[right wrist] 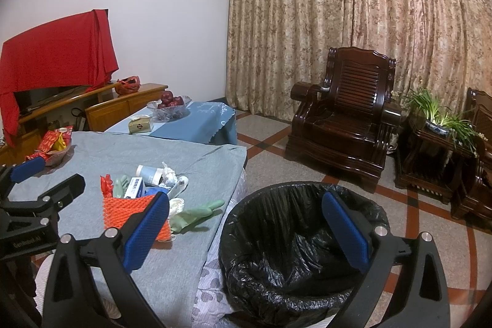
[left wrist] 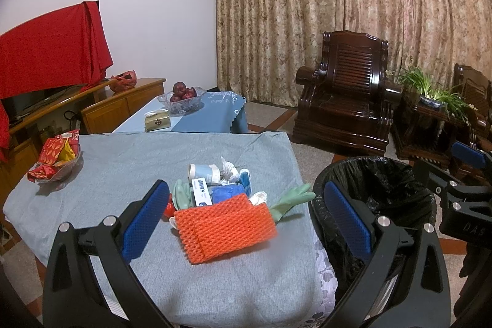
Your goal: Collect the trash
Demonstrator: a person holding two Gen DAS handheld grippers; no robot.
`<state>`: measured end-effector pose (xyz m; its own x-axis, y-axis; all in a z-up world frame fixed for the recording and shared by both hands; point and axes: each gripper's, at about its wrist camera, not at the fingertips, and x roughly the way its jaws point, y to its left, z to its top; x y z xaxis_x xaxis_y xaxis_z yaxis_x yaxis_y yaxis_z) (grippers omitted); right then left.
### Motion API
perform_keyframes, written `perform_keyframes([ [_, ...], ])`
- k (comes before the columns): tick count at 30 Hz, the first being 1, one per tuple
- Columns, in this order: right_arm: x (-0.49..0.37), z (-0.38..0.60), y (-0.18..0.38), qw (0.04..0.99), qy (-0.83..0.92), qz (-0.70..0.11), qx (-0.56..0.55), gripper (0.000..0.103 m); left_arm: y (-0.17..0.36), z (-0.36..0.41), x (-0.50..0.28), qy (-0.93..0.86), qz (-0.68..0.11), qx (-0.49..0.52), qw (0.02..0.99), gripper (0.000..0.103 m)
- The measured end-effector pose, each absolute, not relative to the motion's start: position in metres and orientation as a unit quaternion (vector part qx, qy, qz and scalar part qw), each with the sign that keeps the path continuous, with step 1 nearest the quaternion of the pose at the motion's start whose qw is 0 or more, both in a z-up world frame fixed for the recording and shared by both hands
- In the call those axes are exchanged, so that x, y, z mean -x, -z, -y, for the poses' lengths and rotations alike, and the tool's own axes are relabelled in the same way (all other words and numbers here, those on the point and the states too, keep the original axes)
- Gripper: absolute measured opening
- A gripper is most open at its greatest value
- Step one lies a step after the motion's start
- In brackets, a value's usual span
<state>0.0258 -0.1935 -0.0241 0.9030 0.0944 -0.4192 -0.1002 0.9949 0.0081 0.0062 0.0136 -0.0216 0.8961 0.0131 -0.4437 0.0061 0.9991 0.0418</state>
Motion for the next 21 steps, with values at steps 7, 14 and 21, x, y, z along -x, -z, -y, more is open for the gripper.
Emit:
perform_keyframes([
  [7,-0.026,0.178,0.035,0.975,-0.054,-0.216,0.007,0.097,0.03,-0.018,-0.01,-0.002,-0.23,-0.02,0.973,0.098],
  [14,-0.031,0.177,0.041,0.973,-0.06,-0.223,0.007,0.097,0.053,-0.025,-0.019,-0.004,-0.235,-0.015,0.972,0.098],
  [21,-0.043,0.168,0.046,0.969,-0.072,-0.237,0.006,0.097,0.05,-0.037,-0.02,-0.006,-0.247,-0.009,0.969,0.098],
])
